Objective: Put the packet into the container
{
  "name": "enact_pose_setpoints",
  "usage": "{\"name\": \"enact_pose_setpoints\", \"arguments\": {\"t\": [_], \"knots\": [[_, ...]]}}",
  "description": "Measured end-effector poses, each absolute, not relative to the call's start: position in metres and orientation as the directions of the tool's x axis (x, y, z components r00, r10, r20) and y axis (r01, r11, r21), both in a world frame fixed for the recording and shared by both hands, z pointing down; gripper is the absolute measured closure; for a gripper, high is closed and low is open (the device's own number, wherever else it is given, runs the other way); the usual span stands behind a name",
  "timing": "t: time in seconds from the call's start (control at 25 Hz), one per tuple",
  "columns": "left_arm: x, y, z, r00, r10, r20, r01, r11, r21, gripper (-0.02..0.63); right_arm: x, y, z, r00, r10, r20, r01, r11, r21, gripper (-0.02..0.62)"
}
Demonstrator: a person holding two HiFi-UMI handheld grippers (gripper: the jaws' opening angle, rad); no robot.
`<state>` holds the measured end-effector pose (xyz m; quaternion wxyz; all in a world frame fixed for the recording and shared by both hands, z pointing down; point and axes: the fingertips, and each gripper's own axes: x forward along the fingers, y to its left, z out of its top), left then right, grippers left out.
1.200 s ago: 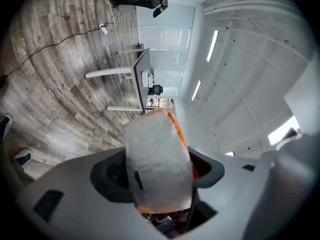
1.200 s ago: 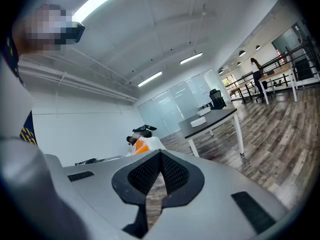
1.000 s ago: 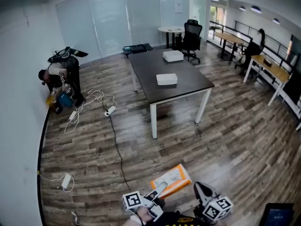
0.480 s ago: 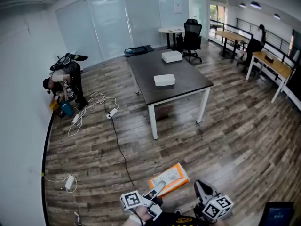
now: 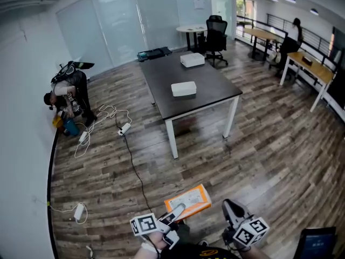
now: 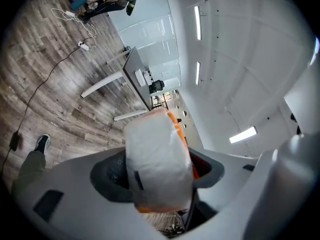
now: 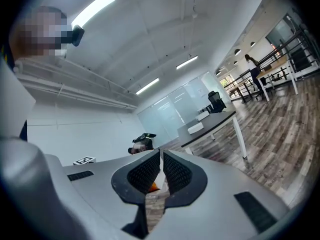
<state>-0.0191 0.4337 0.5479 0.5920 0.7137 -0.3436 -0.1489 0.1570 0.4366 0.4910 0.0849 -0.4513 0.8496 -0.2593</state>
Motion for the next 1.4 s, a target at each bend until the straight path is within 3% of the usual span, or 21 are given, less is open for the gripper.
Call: {"name": "enact_pose_setpoints", "arguments": {"t": [0.24, 0.76, 1.04, 1.4], "knots": [[-0.029, 0.37, 0.553, 0.756, -0.628, 0.185, -0.283, -0.059, 0.957, 0.327, 0.133, 0.379, 0.481, -0.589, -0.802, 0.094, -0.72, 0.469, -0.511, 0.581], [-0.08, 0.245, 0.548, 0.821, -0.545, 0.171, -0.288, -0.136, 0.948, 0.327, 0.053, 0.26, 0.474, -0.611, -0.784, 0.109, -0.686, 0.456, -0.566, 0.37], [-0.08, 0.22, 0.552, 0.843, -0.502, 0.191, -0.299, -0.142, 0.944, 0.327, 0.032, 0.229, 0.495, -0.653, -0.732, 0.191, -0.669, 0.441, -0.598, 0.368], [-0.074, 0.156, 0.553, 0.829, -0.518, 0.212, -0.329, -0.146, 0.933, 0.327, 0.032, 0.147, 0.517, -0.696, -0.693, 0.188, -0.618, 0.446, -0.647, 0.37]]}}
